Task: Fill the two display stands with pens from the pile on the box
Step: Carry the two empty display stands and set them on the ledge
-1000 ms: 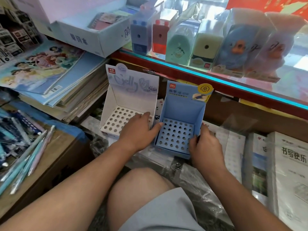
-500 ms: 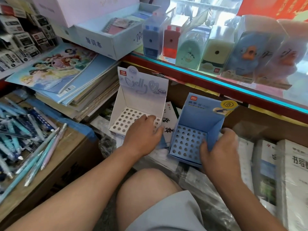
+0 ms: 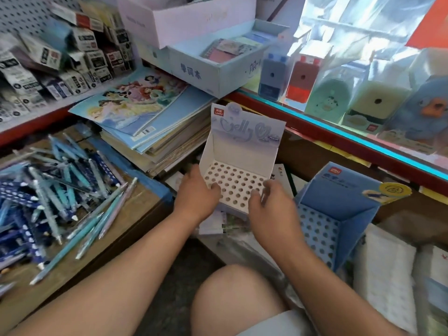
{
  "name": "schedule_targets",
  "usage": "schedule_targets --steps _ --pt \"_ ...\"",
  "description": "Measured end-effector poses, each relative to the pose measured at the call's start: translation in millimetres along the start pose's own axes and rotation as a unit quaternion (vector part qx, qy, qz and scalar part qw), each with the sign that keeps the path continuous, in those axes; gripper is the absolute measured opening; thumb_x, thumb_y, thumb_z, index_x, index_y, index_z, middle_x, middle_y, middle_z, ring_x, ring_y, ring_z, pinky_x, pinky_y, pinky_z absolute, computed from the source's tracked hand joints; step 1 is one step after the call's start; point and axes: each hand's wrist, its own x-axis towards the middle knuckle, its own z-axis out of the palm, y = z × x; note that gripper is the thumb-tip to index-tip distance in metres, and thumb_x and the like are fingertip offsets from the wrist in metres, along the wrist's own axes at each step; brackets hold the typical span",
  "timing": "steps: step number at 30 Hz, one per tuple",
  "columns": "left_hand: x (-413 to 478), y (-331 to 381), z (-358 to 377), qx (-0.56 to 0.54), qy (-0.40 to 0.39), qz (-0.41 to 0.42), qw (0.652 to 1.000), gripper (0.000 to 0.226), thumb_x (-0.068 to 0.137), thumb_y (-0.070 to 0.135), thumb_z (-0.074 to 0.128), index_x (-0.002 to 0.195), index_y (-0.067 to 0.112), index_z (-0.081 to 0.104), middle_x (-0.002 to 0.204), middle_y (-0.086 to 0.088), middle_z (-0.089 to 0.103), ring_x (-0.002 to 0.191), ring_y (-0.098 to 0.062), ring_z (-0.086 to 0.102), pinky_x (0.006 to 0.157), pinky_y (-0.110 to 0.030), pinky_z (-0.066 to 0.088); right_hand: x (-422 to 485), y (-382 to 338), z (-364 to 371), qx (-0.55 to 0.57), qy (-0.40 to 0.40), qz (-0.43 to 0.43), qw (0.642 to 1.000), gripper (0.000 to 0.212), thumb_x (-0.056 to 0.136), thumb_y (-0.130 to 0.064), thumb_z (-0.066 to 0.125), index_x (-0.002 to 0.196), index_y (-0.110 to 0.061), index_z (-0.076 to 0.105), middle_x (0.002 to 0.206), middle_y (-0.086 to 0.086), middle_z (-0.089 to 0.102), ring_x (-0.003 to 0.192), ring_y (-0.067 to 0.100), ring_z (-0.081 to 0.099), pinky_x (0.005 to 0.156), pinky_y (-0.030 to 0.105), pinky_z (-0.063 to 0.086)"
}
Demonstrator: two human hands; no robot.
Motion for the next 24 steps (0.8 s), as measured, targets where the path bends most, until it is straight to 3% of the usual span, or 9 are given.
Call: schedule_targets --steps 3,10,12,15,20,24 --pt "1 -6 -2 -0.028 0.003 -0.008 1.000 0.054 0.094 0.029 0.060 0.144 0.024 0.040 0.135 -0.004 0.053 0.122 -0.023 0.056 0.100 -0.042 0.050 4 8 4 0.036 0.037 0.024 0.998 0.034 0.099 -0.032 0.060 0.124 -0.028 0.037 0.127 -0.004 0.040 0.104 0.013 0.057 0.082 0.031 0.056" --pt "-4 -20 6 -0.071 0.018 -0.032 0.997 0.055 0.090 0.033 0.058 0.142 0.028 0.041 0.132 0.001 0.053 0.116 -0.018 0.057 0.097 -0.038 0.050 34 18 29 0.067 -0.019 0.011 0.998 0.034 0.100 -0.032 0.054 0.133 -0.033 0.050 0.127 -0.004 0.060 0.111 0.013 0.061 0.094 0.044 0.056" --pt "-4 -23 7 -0.083 0.026 -0.046 0.995 0.060 0.093 0.029 0.060 0.147 0.025 0.035 0.137 -0.001 0.050 0.120 -0.019 0.054 0.092 -0.031 0.043 48 14 36 0.085 -0.031 0.011 0.996 0.038 0.100 -0.028 0.056 0.136 -0.032 0.047 0.126 -0.009 0.060 0.113 0.011 0.059 0.096 0.040 0.052" --pt "1 -25 4 -0.097 0.043 -0.049 0.993 0.063 0.093 0.028 0.061 0.149 0.022 0.033 0.142 -0.003 0.049 0.122 -0.018 0.052 0.091 -0.028 0.040 65 7 42 0.102 -0.068 0.005 0.992 0.041 0.102 -0.022 0.057 0.140 -0.031 0.043 0.115 -0.018 0.058 0.105 0.004 0.055 0.086 0.029 0.047" --pt "8 -28 -3 -0.091 0.032 -0.055 0.994 0.067 0.093 0.028 0.061 0.151 0.019 0.029 0.145 -0.006 0.047 0.128 -0.022 0.051 0.099 -0.030 0.042 78 3 47 0.112 -0.088 -0.001 0.990 0.048 0.102 -0.019 0.059 0.145 -0.028 0.039 0.115 -0.018 0.055 0.098 -0.003 0.054 0.076 0.018 0.045" --pt "6 -29 -6 -0.088 0.024 -0.045 0.995 0.067 0.092 0.028 0.062 0.150 0.019 0.030 0.145 -0.006 0.049 0.128 -0.022 0.052 0.108 -0.040 0.047 76 7 45 0.110 -0.089 -0.006 0.990 0.053 0.101 -0.018 0.061 0.147 -0.028 0.036 0.122 -0.015 0.056 0.113 0.006 0.056 0.090 0.028 0.050"
